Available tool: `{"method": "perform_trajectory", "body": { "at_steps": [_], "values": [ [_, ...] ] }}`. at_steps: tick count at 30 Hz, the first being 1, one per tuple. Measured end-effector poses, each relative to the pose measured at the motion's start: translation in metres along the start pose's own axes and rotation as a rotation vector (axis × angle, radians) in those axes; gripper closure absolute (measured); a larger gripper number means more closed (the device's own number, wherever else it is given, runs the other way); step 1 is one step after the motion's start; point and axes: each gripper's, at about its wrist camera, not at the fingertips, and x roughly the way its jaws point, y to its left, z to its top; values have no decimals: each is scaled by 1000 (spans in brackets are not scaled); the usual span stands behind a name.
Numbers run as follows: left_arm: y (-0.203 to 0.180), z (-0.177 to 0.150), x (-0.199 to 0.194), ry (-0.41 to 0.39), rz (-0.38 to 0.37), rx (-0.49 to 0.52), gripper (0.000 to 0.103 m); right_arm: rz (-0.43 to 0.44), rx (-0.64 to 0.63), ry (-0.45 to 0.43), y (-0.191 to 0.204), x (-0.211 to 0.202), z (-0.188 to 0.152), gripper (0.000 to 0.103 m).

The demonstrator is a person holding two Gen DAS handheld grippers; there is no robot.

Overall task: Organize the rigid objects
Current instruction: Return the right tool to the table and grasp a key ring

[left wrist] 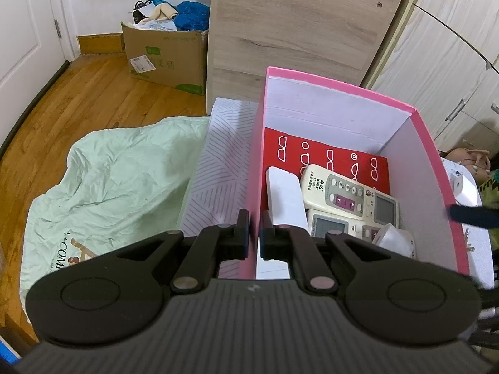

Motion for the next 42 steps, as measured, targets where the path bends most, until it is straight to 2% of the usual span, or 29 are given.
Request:
{"method": "perform_trajectory", "body": {
  "at_steps": [3, 7, 11, 16, 24, 30, 31, 33, 35, 37, 38, 42],
  "values": [
    [-1, 0, 0, -1, 4, 5, 98, 29, 89, -92, -14, -38, -13, 33],
    [-2, -1, 0, 0, 8, 15, 98, 98, 214, -165, -39, -67, -39, 32],
    [1, -1, 1, 1, 0, 11, 98, 40, 277, -197, -58, -80, -71, 31],
    [3, -2, 0, -2, -15, 7, 97, -69, 344, -141, -81, -68, -113, 32],
    [2, -3, -2, -4, -15, 14, 97, -229, 451, 13, -107, -21, -162, 32],
    [1, -3, -2, -5, -16, 15, 97, -279, 553, 7, -124, 13, -177, 33],
    [1, -3, -2, -5, -15, 16, 97, -290, 555, -4, -122, 13, -180, 34],
    [1, -3, -2, -5, -15, 17, 97, -333, 527, -19, -119, 19, -180, 42],
    [1, -4, -3, -5, -15, 17, 97, -332, 518, -47, -115, 20, -181, 60],
    [1, -4, -3, -6, -13, 18, 97, -339, 511, -59, -111, 18, -181, 65],
    [0, -4, -3, -7, -12, 19, 97, -351, 503, -69, -109, 17, -181, 77],
    [-2, -6, -3, -8, -11, 21, 97, -317, 544, -135, -108, 8, -186, 76]
  ]
}}
